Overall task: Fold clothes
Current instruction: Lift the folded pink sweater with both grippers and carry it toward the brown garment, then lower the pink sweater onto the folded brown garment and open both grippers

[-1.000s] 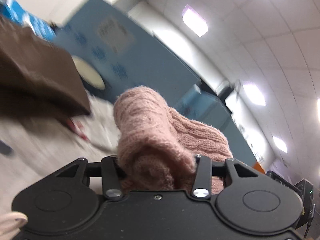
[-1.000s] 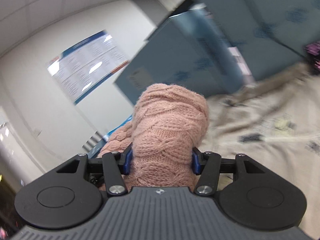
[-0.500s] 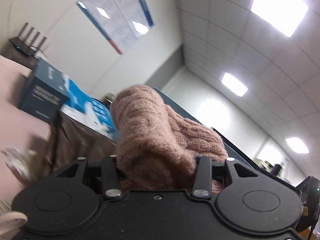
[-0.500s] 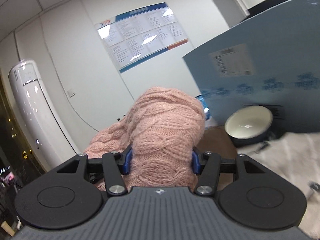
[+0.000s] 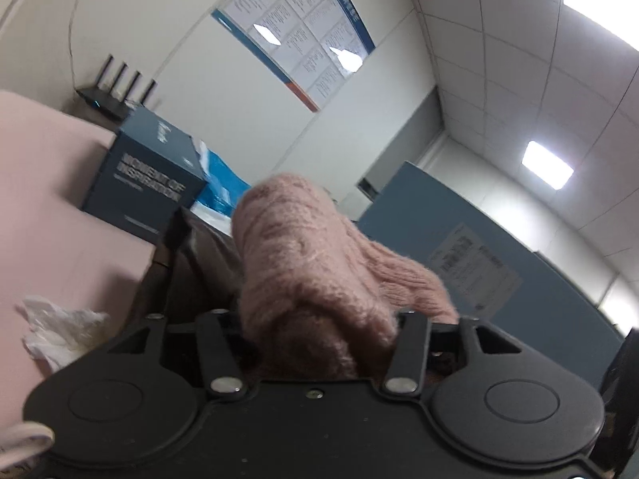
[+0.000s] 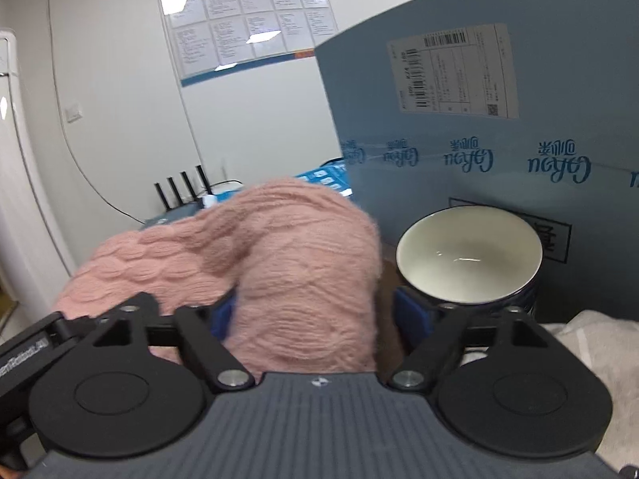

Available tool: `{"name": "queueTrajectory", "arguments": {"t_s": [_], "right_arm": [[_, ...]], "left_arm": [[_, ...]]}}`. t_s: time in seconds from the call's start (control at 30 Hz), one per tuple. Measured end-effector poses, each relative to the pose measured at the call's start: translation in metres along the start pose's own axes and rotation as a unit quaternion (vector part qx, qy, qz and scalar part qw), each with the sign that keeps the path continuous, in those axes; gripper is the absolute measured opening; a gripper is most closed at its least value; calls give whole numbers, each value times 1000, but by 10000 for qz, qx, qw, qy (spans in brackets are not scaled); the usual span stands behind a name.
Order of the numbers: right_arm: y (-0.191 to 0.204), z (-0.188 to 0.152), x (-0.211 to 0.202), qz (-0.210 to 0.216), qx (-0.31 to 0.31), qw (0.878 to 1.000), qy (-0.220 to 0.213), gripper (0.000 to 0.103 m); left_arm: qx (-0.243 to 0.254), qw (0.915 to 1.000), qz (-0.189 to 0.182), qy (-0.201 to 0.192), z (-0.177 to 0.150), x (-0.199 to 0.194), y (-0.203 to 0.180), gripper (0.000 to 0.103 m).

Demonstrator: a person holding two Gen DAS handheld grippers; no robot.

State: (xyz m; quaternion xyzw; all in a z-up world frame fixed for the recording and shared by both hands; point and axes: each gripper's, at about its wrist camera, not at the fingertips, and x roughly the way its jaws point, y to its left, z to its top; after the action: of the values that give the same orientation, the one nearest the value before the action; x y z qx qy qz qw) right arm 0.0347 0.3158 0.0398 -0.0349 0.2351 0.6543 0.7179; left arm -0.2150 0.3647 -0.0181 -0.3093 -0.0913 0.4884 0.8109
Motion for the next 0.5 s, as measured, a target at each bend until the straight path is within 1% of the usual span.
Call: {"name": "queueTrajectory", "arguments": {"t_s": [0.07,0.1,0.13,0.2,0.23,0.3,0.4,0.5], "right_arm": [[2,1,6,-69,-38,10000,43,84],[2,1,9,-112,-65,9999,58,85],[2,0,12,-155,-91,9998,80,86],[1,-1,20,-250,-122,9995,130,89],[-1,-3,24,-302,-83,9994,158,90],[-7,-8,27,-332,76,9992,191,94],[-10,-9,26,-295,194,9992,191,95],[-6,-8,21,-348,69,9993,143,95]], "left_arm": [[148,9994,300,-114,0,-1,0,81],[221,9987,446,-119,0,-1,1,86],[313,9978,577,-88,-1,2,1,88],[551,9954,776,59,-6,8,-3,95],[699,9938,851,139,-9,10,-6,97],[926,9913,918,166,-13,11,-9,100],[999,9901,975,138,-15,11,-10,103],[1036,9897,988,80,-15,8,-10,103]]}}
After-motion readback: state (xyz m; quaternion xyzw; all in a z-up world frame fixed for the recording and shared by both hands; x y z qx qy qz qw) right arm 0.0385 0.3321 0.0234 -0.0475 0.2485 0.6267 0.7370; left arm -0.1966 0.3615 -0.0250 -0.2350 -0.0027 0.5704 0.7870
